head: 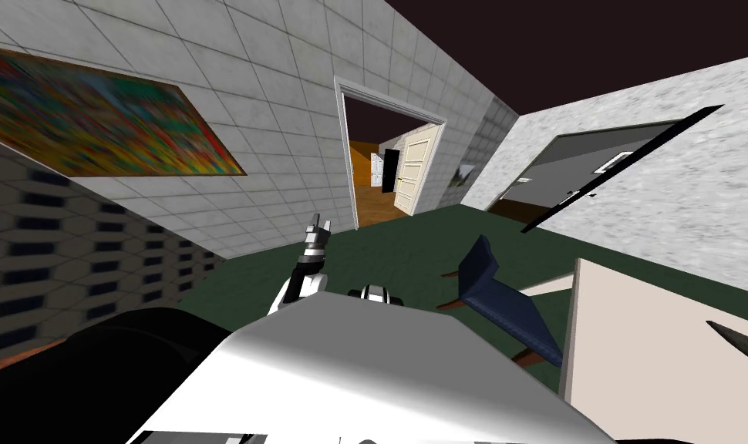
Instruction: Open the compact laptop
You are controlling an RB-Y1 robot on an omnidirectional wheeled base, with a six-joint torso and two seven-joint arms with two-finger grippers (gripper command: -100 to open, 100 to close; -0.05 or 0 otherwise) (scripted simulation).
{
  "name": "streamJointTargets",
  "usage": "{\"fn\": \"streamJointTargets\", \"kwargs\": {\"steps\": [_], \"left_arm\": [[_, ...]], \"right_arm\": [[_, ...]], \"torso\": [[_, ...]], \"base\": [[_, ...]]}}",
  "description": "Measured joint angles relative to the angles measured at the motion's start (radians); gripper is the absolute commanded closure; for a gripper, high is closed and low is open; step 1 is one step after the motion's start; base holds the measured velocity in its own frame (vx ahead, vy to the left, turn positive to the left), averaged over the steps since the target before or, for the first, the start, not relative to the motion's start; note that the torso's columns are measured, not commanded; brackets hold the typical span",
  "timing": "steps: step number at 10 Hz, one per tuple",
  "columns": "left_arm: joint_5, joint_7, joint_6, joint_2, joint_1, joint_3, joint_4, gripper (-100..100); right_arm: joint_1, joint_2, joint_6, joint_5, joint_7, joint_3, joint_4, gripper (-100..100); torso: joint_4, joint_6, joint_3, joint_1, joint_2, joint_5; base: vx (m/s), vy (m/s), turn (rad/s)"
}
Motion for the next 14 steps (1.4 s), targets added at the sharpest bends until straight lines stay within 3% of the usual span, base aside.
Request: {"fn": "streamJointTargets", "kwargs": {"steps": [5,6,14], "left_arm": [[0.0,0.0,0.0,0.0,0.0,0.0,0.0,0],[0.0,0.0,0.0,0.0,0.0,0.0,0.0,0],[0.0,0.0,0.0,0.0,0.001,0.0,0.0,0]], "right_arm": [[-0.03,-0.02,0.089,0.0,-0.006,0.006,0.022,-100],[-0.031,-0.02,0.094,0.0,-0.007,0.006,0.021,100],[0.018,0.012,-0.056,-0.001,0.004,-0.006,-0.012,100]], "torso": [[0.0,0.0,0.0,0.0,0.0,0.0],[-0.001,0.001,-0.002,-0.001,-0.003,0.0],[-0.001,0.002,0.0,0.0,-0.001,-0.001]], "base": [[-0.1,0.014,0.139],[0.053,-0.019,-0.232],[0.131,-0.011,-0.173]]}}
